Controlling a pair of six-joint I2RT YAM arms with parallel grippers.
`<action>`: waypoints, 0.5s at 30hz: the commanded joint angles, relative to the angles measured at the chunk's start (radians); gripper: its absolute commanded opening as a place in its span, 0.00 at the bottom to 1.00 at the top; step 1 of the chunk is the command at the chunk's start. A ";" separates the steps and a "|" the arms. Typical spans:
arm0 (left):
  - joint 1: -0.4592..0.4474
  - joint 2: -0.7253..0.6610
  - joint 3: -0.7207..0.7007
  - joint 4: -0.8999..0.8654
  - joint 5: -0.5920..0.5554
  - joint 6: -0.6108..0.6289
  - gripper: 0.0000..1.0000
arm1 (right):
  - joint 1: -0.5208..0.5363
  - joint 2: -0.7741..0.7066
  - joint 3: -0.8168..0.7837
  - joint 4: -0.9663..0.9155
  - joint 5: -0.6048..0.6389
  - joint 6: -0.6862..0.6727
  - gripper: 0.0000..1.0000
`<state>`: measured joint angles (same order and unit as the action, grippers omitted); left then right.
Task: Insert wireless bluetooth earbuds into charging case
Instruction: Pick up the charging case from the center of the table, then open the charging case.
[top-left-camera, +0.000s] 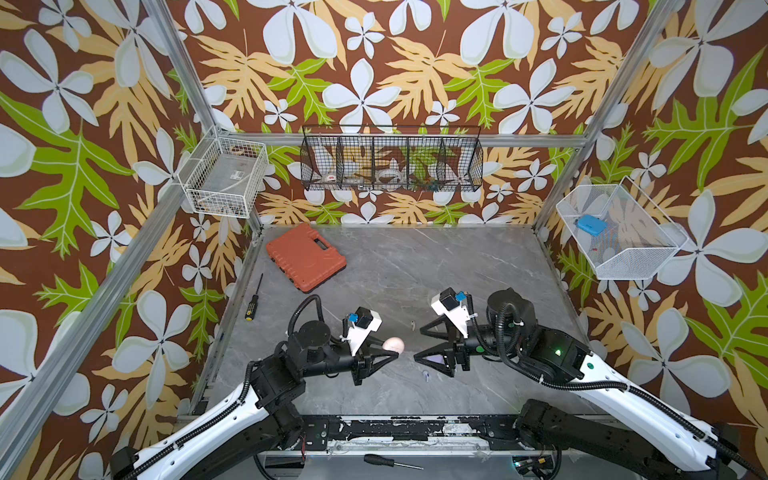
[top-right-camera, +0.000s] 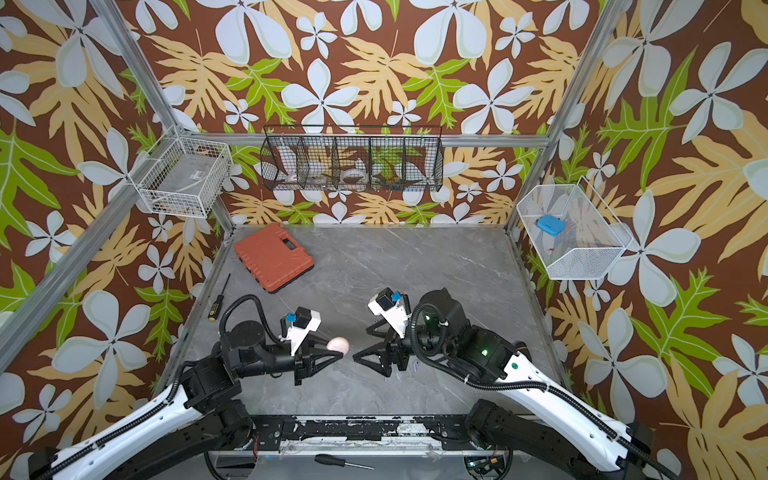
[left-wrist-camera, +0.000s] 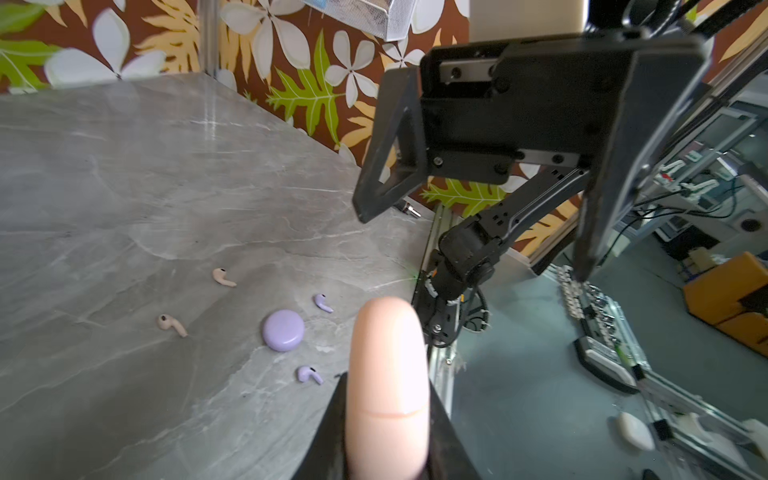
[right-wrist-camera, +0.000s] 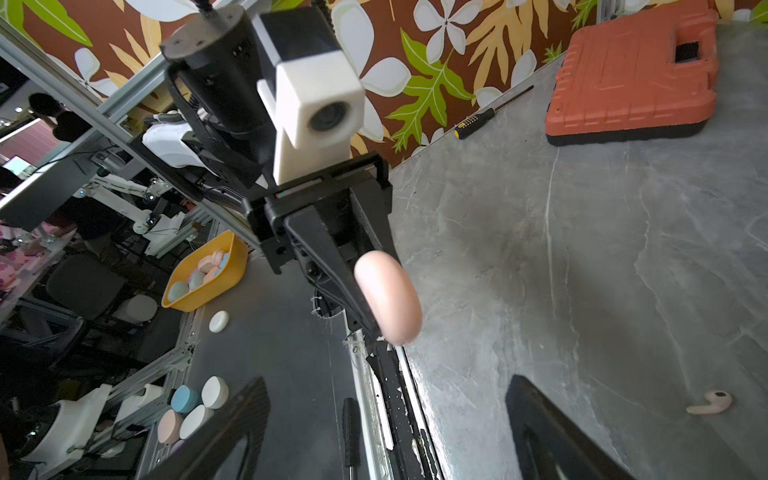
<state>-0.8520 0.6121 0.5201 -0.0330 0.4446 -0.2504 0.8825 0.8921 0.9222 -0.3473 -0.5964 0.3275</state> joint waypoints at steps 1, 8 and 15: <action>0.002 -0.073 -0.107 0.262 -0.088 0.078 0.00 | 0.082 -0.007 -0.006 0.021 0.197 -0.073 0.90; 0.002 -0.164 -0.257 0.381 0.048 0.179 0.00 | 0.170 0.037 -0.018 0.032 0.409 -0.118 0.90; 0.001 -0.128 -0.267 0.410 0.137 0.147 0.00 | 0.240 0.085 -0.015 0.047 0.473 -0.163 0.90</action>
<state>-0.8516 0.4747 0.2531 0.3073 0.5220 -0.1001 1.0962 0.9627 0.9001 -0.3229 -0.1852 0.2031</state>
